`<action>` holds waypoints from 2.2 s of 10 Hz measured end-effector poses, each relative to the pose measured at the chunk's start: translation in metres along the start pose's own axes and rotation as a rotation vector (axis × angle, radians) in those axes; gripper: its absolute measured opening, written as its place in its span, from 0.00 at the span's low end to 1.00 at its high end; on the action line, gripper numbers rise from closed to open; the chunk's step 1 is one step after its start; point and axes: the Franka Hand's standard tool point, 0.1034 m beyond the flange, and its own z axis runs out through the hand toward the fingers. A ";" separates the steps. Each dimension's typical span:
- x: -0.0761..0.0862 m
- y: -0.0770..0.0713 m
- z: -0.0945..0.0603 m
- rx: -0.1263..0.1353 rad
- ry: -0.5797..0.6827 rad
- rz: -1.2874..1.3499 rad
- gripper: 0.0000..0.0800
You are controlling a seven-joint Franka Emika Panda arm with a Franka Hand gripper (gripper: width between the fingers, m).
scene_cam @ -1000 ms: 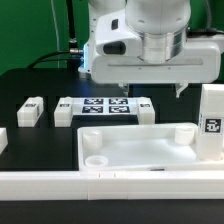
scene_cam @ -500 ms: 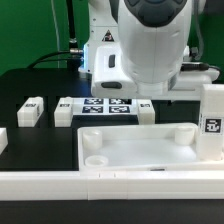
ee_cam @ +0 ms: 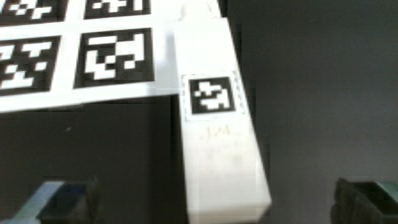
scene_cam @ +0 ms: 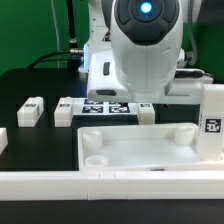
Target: Assemble desk
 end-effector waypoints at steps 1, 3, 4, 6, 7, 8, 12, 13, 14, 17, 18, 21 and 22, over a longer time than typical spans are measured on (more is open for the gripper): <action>0.002 -0.003 0.008 -0.004 -0.017 0.008 0.81; 0.003 -0.004 0.015 -0.007 -0.028 0.007 0.81; 0.005 -0.003 0.020 -0.010 -0.039 0.013 0.81; 0.006 -0.002 0.020 -0.009 -0.035 0.014 0.80; 0.006 -0.002 0.020 -0.009 -0.033 0.014 0.80; 0.007 -0.002 0.019 -0.009 -0.031 0.014 0.59; 0.007 -0.002 0.019 -0.009 -0.029 0.015 0.36; 0.007 -0.002 0.019 -0.009 -0.029 0.015 0.36; 0.007 -0.001 0.019 -0.008 -0.029 0.015 0.36; -0.027 0.008 -0.038 0.029 -0.133 0.015 0.36; -0.032 0.011 -0.062 0.039 -0.105 0.008 0.36; -0.027 0.017 -0.086 0.021 0.034 -0.032 0.36; -0.026 0.016 -0.090 0.025 0.115 -0.035 0.36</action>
Offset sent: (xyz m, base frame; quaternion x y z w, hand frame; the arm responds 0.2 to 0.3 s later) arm -0.0159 0.0099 -0.0145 0.0045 -0.0578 0.0161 0.9982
